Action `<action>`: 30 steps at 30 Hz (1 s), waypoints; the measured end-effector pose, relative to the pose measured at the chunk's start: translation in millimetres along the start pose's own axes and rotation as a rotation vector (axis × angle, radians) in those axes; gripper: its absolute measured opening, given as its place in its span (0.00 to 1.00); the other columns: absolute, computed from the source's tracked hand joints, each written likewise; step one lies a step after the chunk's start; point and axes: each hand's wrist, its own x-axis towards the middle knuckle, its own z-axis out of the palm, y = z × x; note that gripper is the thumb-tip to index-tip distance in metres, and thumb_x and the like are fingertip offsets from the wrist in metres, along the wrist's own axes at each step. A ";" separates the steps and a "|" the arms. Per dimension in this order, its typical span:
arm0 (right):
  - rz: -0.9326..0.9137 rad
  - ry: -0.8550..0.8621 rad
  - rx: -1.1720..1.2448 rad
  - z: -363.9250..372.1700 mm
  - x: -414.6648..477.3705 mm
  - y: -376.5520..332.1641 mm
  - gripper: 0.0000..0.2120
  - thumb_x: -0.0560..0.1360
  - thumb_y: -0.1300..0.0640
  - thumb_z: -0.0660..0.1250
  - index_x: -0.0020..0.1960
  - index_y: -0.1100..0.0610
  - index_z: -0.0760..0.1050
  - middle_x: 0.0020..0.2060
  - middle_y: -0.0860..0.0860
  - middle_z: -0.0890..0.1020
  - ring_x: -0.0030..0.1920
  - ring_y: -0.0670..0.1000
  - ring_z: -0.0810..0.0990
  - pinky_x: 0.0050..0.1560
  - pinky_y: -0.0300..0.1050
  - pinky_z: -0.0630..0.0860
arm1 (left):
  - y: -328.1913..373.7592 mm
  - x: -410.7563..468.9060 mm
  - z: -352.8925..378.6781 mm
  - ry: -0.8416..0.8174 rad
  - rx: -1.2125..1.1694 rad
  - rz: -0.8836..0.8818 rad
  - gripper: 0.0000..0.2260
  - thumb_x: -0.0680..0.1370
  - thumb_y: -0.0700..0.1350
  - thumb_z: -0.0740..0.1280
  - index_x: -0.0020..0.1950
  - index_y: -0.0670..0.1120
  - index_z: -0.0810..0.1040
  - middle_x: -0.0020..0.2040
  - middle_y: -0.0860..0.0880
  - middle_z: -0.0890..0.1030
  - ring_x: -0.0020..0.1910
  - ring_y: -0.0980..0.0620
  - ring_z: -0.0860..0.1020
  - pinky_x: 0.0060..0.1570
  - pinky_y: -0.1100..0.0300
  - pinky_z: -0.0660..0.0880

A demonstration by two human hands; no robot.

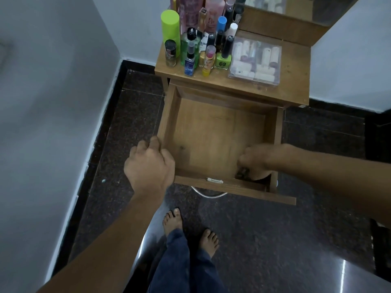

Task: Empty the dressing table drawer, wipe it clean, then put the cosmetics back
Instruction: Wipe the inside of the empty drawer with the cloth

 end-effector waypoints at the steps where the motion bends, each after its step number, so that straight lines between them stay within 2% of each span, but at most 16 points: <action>1: 0.000 0.020 0.060 3.8 3.6 -1.8 0.17 0.79 0.57 0.63 0.68 0.54 0.77 0.58 0.54 0.80 0.54 0.55 0.78 0.48 0.46 0.74 | -0.3 0.3 0.1 -0.002 -0.010 -0.002 0.24 0.73 0.47 0.54 0.60 0.41 0.83 0.44 0.39 0.81 0.44 0.37 0.78 0.36 0.54 0.66; 5: 0.046 0.080 0.238 12.6 11.4 0.7 0.14 0.80 0.57 0.62 0.64 0.55 0.78 0.54 0.54 0.80 0.48 0.53 0.76 0.45 0.45 0.72 | 0.2 0.3 -0.5 0.010 -0.028 -0.008 0.24 0.74 0.47 0.53 0.58 0.42 0.84 0.43 0.39 0.82 0.42 0.38 0.78 0.35 0.54 0.67; 8: 0.062 0.116 0.384 12.7 13.9 7.5 0.08 0.81 0.56 0.61 0.55 0.54 0.78 0.46 0.51 0.79 0.44 0.52 0.75 0.43 0.45 0.72 | 0.5 0.4 -0.2 0.023 -0.035 -0.010 0.23 0.74 0.47 0.52 0.55 0.41 0.84 0.42 0.40 0.81 0.41 0.38 0.78 0.35 0.55 0.65; 10: 0.053 0.164 0.514 10.1 17.9 4.9 0.07 0.82 0.55 0.61 0.50 0.53 0.77 0.41 0.48 0.77 0.44 0.52 0.75 0.39 0.43 0.68 | 0.6 1.0 0.3 0.013 -0.029 -0.024 0.22 0.74 0.47 0.52 0.55 0.42 0.83 0.42 0.41 0.81 0.41 0.39 0.78 0.34 0.55 0.67; 11: 0.039 0.187 0.580 7.9 20.4 1.1 0.07 0.82 0.55 0.62 0.51 0.54 0.78 0.42 0.48 0.78 0.46 0.52 0.76 0.39 0.42 0.69 | 0.5 1.2 0.7 0.005 -0.023 -0.027 0.22 0.74 0.48 0.52 0.54 0.42 0.83 0.42 0.42 0.81 0.41 0.40 0.78 0.34 0.54 0.68; 14: 0.022 0.250 0.667 1.5 29.4 -12.5 0.07 0.81 0.55 0.64 0.56 0.54 0.80 0.51 0.52 0.81 0.53 0.53 0.78 0.51 0.48 0.76 | 0.6 0.9 1.2 -0.002 -0.016 -0.030 0.23 0.74 0.48 0.51 0.55 0.42 0.83 0.42 0.42 0.81 0.41 0.41 0.78 0.34 0.53 0.71; 17: 0.035 0.337 0.813 -7.8 42.4 -29.3 0.06 0.81 0.52 0.65 0.51 0.54 0.79 0.51 0.52 0.82 0.54 0.55 0.80 0.56 0.50 0.77 | 1.4 1.0 1.7 0.001 -0.012 -0.029 0.23 0.74 0.48 0.51 0.54 0.42 0.83 0.41 0.42 0.80 0.41 0.41 0.77 0.33 0.54 0.70; 21: -0.029 0.491 1.151 -37.7 59.8 -71.9 0.08 0.82 0.53 0.66 0.52 0.56 0.80 0.48 0.52 0.82 0.51 0.52 0.79 0.51 0.44 0.75 | 1.5 0.3 1.1 0.008 -0.027 -0.029 0.23 0.75 0.48 0.51 0.55 0.43 0.83 0.42 0.43 0.80 0.42 0.41 0.78 0.34 0.53 0.70; 24: -0.080 0.514 1.522 -52.4 71.6 -101.5 0.05 0.82 0.56 0.67 0.48 0.54 0.79 0.44 0.50 0.82 0.48 0.49 0.79 0.44 0.38 0.74 | 0.5 0.7 -0.9 0.004 -0.048 -0.028 0.24 0.75 0.49 0.49 0.57 0.43 0.82 0.45 0.43 0.81 0.45 0.41 0.78 0.36 0.51 0.74; 27: 0.041 0.537 2.016 -50.1 80.2 -102.7 0.03 0.80 0.56 0.69 0.51 0.55 0.81 0.47 0.53 0.85 0.50 0.53 0.83 0.53 0.47 0.81 | 0.0 1.2 -1.1 -0.006 -0.039 -0.023 0.24 0.75 0.49 0.50 0.58 0.44 0.82 0.45 0.43 0.81 0.45 0.41 0.78 0.36 0.52 0.74; 29: 0.165 0.708 2.294 -48.8 81.2 -85.6 0.02 0.81 0.57 0.69 0.50 0.54 0.80 0.46 0.53 0.85 0.49 0.52 0.83 0.53 0.49 0.82 | -0.9 1.8 -0.1 -0.015 -0.037 -0.025 0.25 0.75 0.49 0.50 0.59 0.44 0.82 0.45 0.43 0.81 0.45 0.41 0.78 0.37 0.51 0.75; 30: 0.234 0.851 2.316 -49.1 82.4 -73.0 0.03 0.81 0.56 0.68 0.52 0.55 0.79 0.47 0.52 0.85 0.49 0.52 0.83 0.54 0.49 0.81 | -1.1 2.0 0.6 -0.017 -0.045 -0.027 0.25 0.75 0.49 0.50 0.59 0.43 0.82 0.45 0.43 0.81 0.44 0.41 0.78 0.37 0.51 0.76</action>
